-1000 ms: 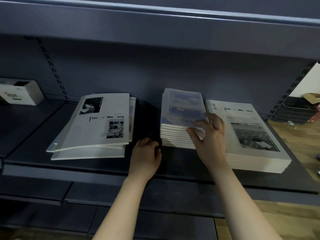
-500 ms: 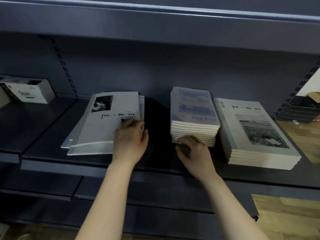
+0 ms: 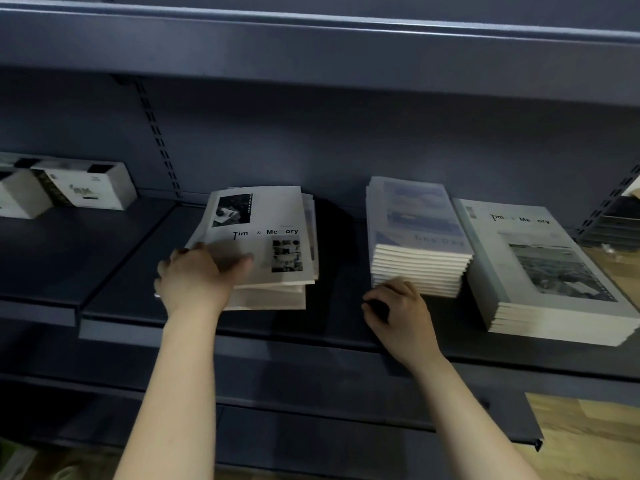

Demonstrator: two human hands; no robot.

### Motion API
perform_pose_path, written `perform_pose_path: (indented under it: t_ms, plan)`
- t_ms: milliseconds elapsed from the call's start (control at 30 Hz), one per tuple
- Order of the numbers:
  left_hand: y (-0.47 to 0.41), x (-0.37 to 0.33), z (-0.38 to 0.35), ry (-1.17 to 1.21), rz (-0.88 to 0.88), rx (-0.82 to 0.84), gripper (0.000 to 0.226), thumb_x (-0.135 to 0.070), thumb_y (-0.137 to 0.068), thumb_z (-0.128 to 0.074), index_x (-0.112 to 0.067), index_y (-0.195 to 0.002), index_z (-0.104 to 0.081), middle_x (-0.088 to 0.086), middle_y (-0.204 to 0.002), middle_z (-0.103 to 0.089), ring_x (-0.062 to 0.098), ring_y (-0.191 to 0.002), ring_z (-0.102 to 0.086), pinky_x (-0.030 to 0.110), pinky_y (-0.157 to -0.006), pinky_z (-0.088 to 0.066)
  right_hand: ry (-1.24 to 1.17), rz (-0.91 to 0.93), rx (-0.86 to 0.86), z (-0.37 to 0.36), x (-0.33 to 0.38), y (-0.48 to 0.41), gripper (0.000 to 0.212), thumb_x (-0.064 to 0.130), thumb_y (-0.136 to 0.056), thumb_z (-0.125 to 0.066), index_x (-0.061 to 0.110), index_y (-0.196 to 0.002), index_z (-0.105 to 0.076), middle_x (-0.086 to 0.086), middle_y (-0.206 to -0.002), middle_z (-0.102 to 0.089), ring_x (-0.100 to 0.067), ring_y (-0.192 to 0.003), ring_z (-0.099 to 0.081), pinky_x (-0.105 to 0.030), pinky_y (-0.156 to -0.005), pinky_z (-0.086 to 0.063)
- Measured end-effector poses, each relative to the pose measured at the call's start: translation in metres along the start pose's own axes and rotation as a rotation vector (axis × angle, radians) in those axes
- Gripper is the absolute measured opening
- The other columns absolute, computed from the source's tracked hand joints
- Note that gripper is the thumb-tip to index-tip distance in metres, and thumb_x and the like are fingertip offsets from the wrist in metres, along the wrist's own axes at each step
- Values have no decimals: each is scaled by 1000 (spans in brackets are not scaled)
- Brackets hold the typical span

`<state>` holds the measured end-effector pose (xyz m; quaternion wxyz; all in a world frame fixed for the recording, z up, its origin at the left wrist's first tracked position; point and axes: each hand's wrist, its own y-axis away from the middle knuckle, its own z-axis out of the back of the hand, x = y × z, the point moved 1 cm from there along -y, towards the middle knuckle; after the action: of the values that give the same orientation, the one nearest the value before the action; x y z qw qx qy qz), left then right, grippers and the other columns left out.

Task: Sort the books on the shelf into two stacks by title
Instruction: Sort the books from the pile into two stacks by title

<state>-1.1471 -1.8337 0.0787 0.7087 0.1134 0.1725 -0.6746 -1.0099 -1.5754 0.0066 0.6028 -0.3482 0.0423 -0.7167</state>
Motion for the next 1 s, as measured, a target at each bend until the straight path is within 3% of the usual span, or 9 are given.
perform_pose_path:
  t_ms: [133, 333, 400, 467, 567, 633, 700, 833, 1000]
  plan:
    - [-10, 3, 6, 46, 20, 78, 109, -91, -42, -51, -17, -121, -58, 15, -125, -56, 41, -120, -44, 47, -92, -43, 2, -12, -3, 0, -1, 2, 10, 16, -78, -73, 18, -87, -71, 5, -88, -60, -17, -92, -54, -30, -78, -46]
    - [-15, 1, 16, 170, 84, 186, 105, -76, -44, -71, -11, -124, -56, 14, -131, -53, 36, -122, -47, 46, -94, -48, 4, -28, 4, 1, -1, 2, 9, 18, -79, -71, 19, -88, -71, 6, -90, -60, -16, -93, -53, -28, -79, -45]
    - [-15, 1, 17, 202, 45, 141, 96, -68, -56, -73, -6, -126, -50, 15, -123, -57, 36, -115, -52, 41, -85, -48, 6, -27, 0, 0, -2, 2, 9, 18, -79, -72, 19, -88, -71, 6, -89, -60, -16, -92, -54, -29, -78, -46]
    - [-13, -1, 16, 309, 2, 41, 71, -46, -78, -71, 0, -123, -41, 19, -116, -59, 39, -104, -56, 37, -73, -41, 5, -25, 0, 0, -2, 2, 9, 18, -79, -71, 19, -88, -71, 6, -90, -61, -16, -93, -53, -30, -78, -47]
    - [-2, -3, 12, 455, -106, -81, 35, -25, -96, -50, -3, -121, -40, 13, -102, -60, 29, -85, -54, 35, -69, -37, 14, -30, 11, 0, -1, 2, 10, 18, -80, -70, 20, -90, -71, 6, -93, -61, -13, -96, -52, -28, -80, -45]
    - [6, -4, 9, 597, -135, -114, 28, -23, -99, -43, -8, -122, -41, 0, -90, -56, 19, -77, -51, 30, -68, -38, 20, -27, 16, 0, -1, 2, 10, 18, -81, -70, 20, -90, -71, 6, -93, -61, -14, -97, -52, -29, -80, -46]
    - [15, -5, 8, 712, -152, -150, 24, -24, -100, -42, -12, -121, -44, -9, -78, -52, 9, -68, -51, 24, -58, -37, 20, -25, 20, 1, -1, 2, 10, 18, -80, -70, 20, -90, -71, 6, -93, -61, -15, -97, -53, -31, -81, -47]
    - [28, -7, 0, 985, -172, -188, 18, -22, -99, -45, -17, -116, -46, -15, -77, -55, -12, -63, -53, 10, -59, -41, -4, -29, 44, 2, -2, 2, 11, 20, -81, -70, 21, -92, -71, 7, -94, -61, -13, -97, -53, -28, -83, -45]
    - [39, -18, -10, 1169, -241, -174, 16, -18, -99, -47, -34, -103, -47, -21, -72, -58, -8, -68, -53, 18, -68, -44, -285, -154, 26, 17, 1, 1, 19, 10, -93, -55, 24, -101, -66, 9, -96, -65, -5, -90, -61, -15, -81, -43]
